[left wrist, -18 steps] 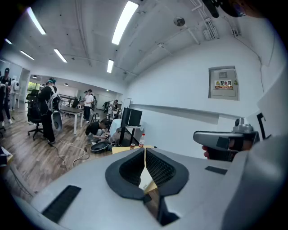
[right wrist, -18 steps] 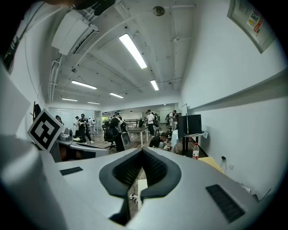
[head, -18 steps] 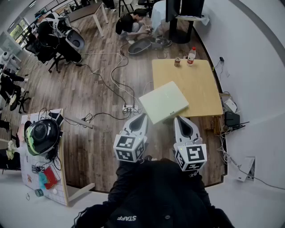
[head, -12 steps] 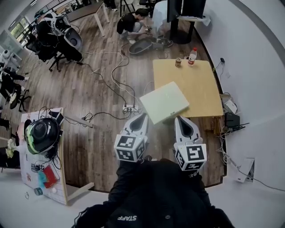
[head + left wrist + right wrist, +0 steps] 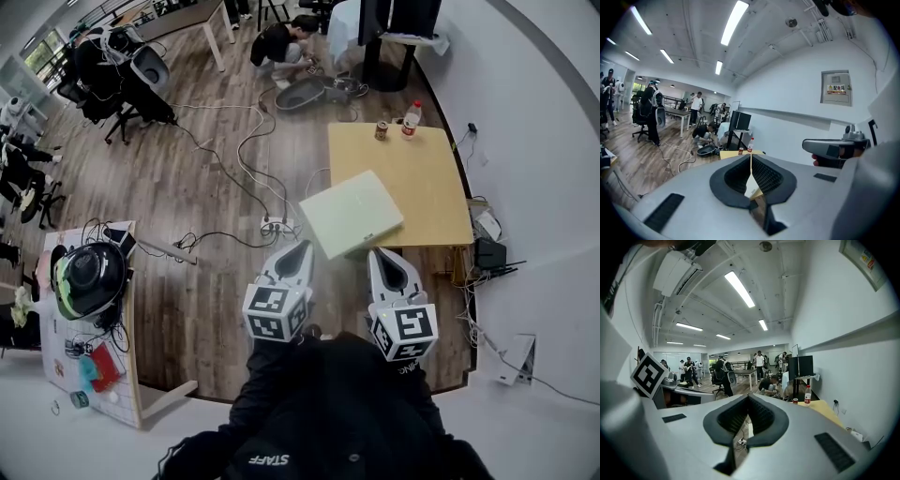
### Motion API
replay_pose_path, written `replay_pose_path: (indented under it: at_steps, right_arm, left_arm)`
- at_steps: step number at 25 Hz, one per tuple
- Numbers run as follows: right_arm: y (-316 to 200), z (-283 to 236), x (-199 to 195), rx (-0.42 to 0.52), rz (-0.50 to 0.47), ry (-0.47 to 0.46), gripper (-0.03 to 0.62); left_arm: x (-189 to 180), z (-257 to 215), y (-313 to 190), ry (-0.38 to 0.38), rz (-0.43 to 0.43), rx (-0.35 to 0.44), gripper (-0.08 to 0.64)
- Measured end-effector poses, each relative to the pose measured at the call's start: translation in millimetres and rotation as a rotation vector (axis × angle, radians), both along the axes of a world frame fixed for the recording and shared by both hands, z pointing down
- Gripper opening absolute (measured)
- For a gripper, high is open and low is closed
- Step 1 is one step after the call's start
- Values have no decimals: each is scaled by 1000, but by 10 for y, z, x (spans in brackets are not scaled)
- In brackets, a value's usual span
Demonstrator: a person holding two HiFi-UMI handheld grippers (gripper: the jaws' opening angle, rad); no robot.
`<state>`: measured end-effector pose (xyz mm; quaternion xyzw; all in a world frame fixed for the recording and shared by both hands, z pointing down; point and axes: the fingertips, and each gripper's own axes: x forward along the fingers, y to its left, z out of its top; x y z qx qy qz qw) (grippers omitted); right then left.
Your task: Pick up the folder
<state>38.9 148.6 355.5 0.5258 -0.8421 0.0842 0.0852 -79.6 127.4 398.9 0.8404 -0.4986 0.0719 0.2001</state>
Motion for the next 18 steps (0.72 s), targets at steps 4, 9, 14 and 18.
replay_pose_path:
  at_steps: [4,9,14,18]
  right_arm:
    - [42,49,-120,-12,-18,14,18]
    - [111,154,-297,-31,-32,30,18]
    - [156,253,-401,-55,-26,36,18]
    - [146,315,-431,-80,-8,28,18]
  left_arm:
    - [-89,65,28,3,-1,-16,38]
    - [-231,211,70,12,2,-50,38]
    - [-297,336,87,17,20,-81,38]
    - [-311,377,69,16,39,-94,38]
